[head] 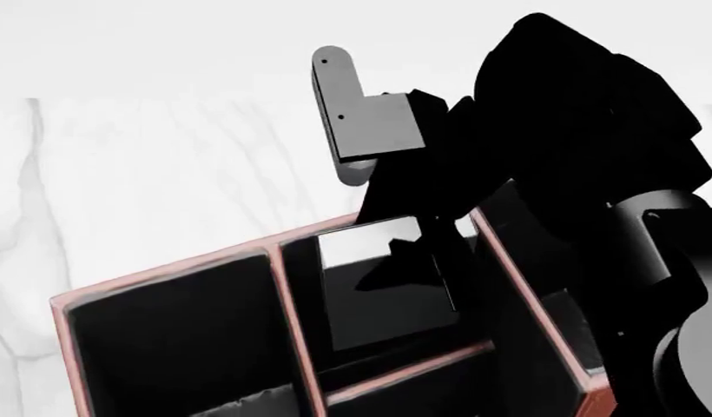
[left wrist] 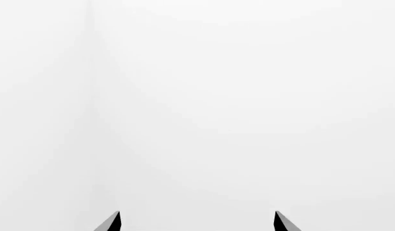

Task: Pick up the book and place it in the front compartment of the caddy.

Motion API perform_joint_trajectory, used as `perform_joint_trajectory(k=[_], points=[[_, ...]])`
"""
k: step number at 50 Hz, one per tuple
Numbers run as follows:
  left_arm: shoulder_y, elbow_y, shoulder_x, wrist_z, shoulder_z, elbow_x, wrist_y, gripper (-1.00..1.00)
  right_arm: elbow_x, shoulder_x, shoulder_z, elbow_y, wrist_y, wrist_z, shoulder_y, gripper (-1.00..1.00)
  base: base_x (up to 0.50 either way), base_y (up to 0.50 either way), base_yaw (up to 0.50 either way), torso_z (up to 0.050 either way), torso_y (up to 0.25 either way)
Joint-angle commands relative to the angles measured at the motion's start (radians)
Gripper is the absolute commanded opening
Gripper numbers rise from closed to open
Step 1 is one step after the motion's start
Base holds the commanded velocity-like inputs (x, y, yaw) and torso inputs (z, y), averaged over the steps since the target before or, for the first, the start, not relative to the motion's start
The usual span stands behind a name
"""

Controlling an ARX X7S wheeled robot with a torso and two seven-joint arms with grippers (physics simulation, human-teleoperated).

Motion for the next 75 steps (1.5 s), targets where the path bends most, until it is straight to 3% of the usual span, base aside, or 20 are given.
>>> perform_joint_trajectory(k=[1,18,19,44,58,61,66,75], points=[[0.003,-0.004,0.017,0.020,-0.020,0.007,0.003,1.00,-0.117,-0.038,0.083,0.023,-0.009,0.026,-0.029,-1.00,0.00,0.00,0.01,0.000,0.000],[0.004,-0.008,0.014,0.019,-0.018,0.009,0.012,1.00,-0.231,-0.048,0.198,0.023,0.039,0.004,-0.034,-1.00,0.00,0.00,0.00,0.000,-0.004],[0.003,-0.007,0.013,0.018,-0.018,0.008,0.011,1.00,-0.240,-0.048,0.202,0.023,0.038,0.004,-0.035,1.00,0.01,0.00,0.00,0.000,-0.011],[0.012,-0.004,0.010,0.013,-0.022,0.002,0.015,1.00,-0.310,-0.048,0.284,0.022,0.051,-0.047,-0.032,1.00,0.00,0.00,0.00,-0.001,-0.008],[0.009,-0.004,0.008,0.011,-0.020,-0.001,0.016,1.00,-0.270,-0.029,0.356,0.003,0.071,-0.035,0.086,1.00,0.00,0.00,0.00,-0.001,-0.005],[0.009,-0.005,0.007,0.010,-0.020,-0.001,0.017,1.00,-0.256,0.017,0.366,-0.102,0.122,-0.007,0.105,1.00,0.00,0.00,0.00,0.000,0.000],[0.008,-0.005,0.007,0.009,-0.017,0.000,0.018,1.00,-0.204,0.157,0.358,-0.450,0.375,-0.005,0.103,1.00,0.00,0.00,0.00,0.000,0.000],[0.004,-0.004,0.005,0.006,-0.011,0.001,0.017,1.00,-0.121,0.306,0.348,-0.794,0.642,-0.007,0.141,1.00,0.00,0.00,0.00,0.000,0.000]])
